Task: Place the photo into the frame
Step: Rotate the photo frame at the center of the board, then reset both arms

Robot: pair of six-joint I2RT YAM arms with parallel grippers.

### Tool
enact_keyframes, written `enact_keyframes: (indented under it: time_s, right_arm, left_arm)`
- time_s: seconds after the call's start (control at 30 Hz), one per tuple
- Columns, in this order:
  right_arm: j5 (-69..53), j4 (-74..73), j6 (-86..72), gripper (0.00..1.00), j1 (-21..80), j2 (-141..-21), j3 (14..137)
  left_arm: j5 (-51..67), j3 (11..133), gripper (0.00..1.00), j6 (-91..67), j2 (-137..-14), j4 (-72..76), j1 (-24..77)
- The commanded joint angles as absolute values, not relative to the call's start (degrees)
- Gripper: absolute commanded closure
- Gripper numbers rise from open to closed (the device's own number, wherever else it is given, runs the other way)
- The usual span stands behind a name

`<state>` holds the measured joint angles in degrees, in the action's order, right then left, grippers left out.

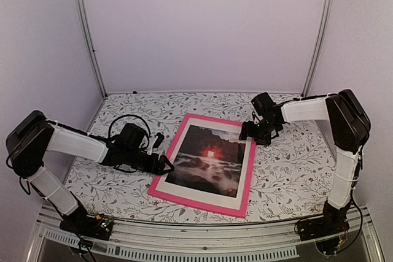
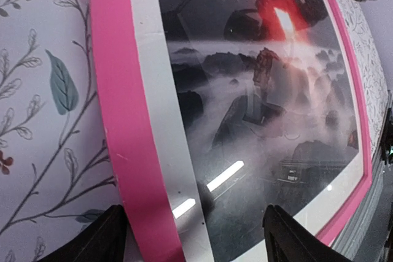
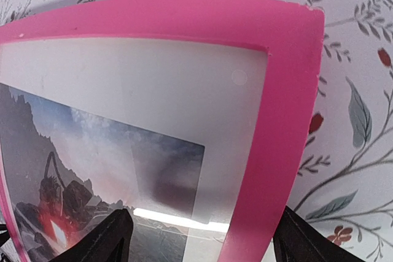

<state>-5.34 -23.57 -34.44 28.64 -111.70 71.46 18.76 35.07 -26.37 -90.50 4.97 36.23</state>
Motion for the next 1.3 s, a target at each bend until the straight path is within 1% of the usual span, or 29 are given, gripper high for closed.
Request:
enact_keyframes:
  time_s: [0.0,0.23,0.37,0.57,0.7,0.83,0.97,1.1,1.27]
  right_arm:
    - [-11.4,-21.8,-29.9,0.19,28.6,-116.8,75.8]
    - [-11.9,-22.8,-25.7,0.19,27.1,-119.4,80.2]
    - [-10.3,-23.4,-24.1,0.19,25.7,-118.2,80.0]
    - [-1.2,-25.1,-19.3,0.17,25.7,-113.7,79.9]
    - [7.4,-26.3,-17.1,0.15,25.7,-110.4,79.5]
    - [11.8,-26.0,-16.3,0.13,25.7,-106.7,77.8]
    - [13.1,-25.3,-15.5,0.12,25.7,-102.0,75.6]
    - [14.4,-23.7,-13.4,0.11,25.7,-96.1,72.9]
    - [14.3,-17.1,-10.6,0.11,25.7,-86.7,66.1]
  left_arm:
    - [23.4,35.5,0.22,-25.9,-89.4,1.3,40.3]
    - [20.4,38.7,0.21,-22.8,-87.6,-3.5,40.6]
    - [14.2,41.9,0.15,-22.1,-88.3,-6.6,40.6]
    - [2.5,48.5,0.07,-20.2,-89.3,-10.2,40.6]
    - [-6.5,54.1,0.01,-17.9,-89.5,-12.7,40.4]
    - [-12.5,58.4,0.00,-16.3,-89.3,-13.5,40.0]
    - [-16.4,60.7,0.00,-14.4,-88.0,-13.5,38.8]
    - [-18.7,60.3,0.00,-13.4,-84.3,-13.2,36.1]
    - [-19.3,58.3,0.00,-13.0,-77.5,-11.7,30.9]
